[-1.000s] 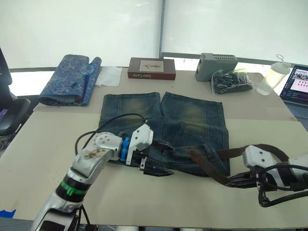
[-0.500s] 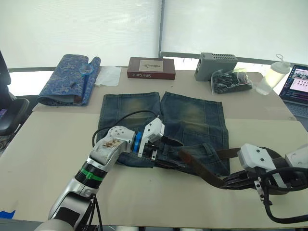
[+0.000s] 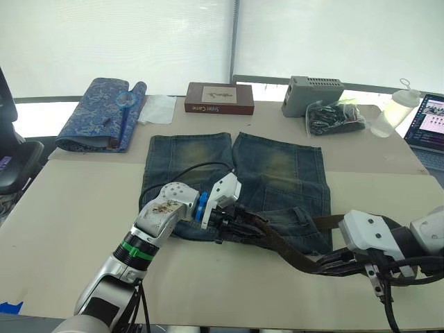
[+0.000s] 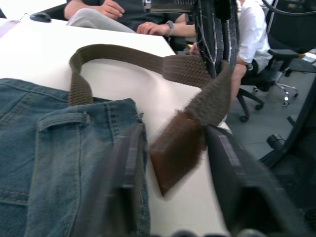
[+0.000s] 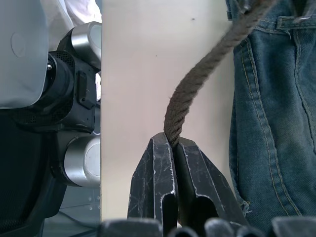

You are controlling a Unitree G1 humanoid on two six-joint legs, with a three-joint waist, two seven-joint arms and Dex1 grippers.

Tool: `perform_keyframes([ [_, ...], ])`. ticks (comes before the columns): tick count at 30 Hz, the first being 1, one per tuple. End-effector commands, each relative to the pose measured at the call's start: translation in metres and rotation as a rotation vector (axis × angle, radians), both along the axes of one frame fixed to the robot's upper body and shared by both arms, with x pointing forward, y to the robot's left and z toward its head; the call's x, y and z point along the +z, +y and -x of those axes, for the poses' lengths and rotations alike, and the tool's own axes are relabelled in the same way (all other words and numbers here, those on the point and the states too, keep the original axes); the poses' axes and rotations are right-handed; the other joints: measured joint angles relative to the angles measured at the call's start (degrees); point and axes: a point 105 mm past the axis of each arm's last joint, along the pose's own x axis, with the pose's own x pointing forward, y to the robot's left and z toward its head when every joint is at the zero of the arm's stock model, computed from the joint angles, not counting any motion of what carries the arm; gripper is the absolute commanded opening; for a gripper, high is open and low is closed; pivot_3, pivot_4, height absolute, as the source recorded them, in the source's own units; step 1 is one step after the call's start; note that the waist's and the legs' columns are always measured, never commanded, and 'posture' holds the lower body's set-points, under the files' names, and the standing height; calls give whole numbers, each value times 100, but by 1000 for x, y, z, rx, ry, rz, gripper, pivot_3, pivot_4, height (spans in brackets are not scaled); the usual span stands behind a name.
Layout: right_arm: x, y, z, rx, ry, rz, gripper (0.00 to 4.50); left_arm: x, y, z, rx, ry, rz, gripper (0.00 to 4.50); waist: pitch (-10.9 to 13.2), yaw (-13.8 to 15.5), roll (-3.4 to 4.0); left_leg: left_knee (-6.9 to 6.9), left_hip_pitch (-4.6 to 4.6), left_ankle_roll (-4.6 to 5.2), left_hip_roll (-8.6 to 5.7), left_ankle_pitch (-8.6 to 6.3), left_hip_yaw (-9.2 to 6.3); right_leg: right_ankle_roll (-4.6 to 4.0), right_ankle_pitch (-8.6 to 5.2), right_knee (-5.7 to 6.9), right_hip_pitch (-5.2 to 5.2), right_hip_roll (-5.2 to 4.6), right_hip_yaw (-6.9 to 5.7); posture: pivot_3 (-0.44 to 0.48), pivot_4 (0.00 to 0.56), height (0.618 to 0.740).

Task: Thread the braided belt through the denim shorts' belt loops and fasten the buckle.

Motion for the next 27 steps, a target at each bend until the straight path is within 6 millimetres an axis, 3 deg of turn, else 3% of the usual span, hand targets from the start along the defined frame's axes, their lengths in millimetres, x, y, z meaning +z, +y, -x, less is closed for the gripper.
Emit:
perform_keyframes([
  [1,10,1,0,-25,-24,-12,0,10,-1,7,-59,40,14,66,0,1,0,0,0,0,0,0,0,0,0,0,0,0,0,0,150,740],
  [4,12,-3,-8,-108,-38,-38,0,12,1,8,-58,123,10,66,0,3,-1,1,-1,0,0,0,-1,0,0,0,0,-1,0,0,150,740],
  [7,15,-11,-3,-202,8,-103,1091,13,5,7,-34,271,-3,0,1,14,-2,1,-4,1,0,0,-4,1,0,0,1,-1,-1,0,150,740],
  [9,27,-25,-13,-369,-102,-199,1745,8,7,0,30,421,-17,0,2,25,-6,2,-5,1,0,0,-10,4,1,-1,3,1,-3,0,150,740],
  [13,48,-30,-7,-543,-171,-424,1745,13,5,-8,96,595,26,0,4,19,-9,8,-10,1,-3,0,-26,60,31,-1,6,3,-2,0,150,740],
  [16,39,-10,7,-578,-113,-554,1745,29,0,-14,110,695,111,0,4,16,-10,11,-10,0,-2,1,-50,63,31,0,13,2,-13,0,150,740],
  [19,26,8,8,-639,-71,-629,1745,38,-1,-17,112,738,145,0,4,0,-10,9,-11,-2,-2,1,-54,63,31,2,11,1,-12,0,150,740],
  [24,6,26,-5,-776,12,-784,1745,42,-1,-12,96,737,140,0,3,-89,-8,5,-6,-4,-4,2,-48,52,27,2,9,4,-3,0,150,740],
  [27,11,31,-15,-819,18,-881,1745,42,-1,-10,90,745,141,0,2,-113,-7,4,-9,-5,-6,3,-45,45,23,3,5,5,-3,0,150,740],
])
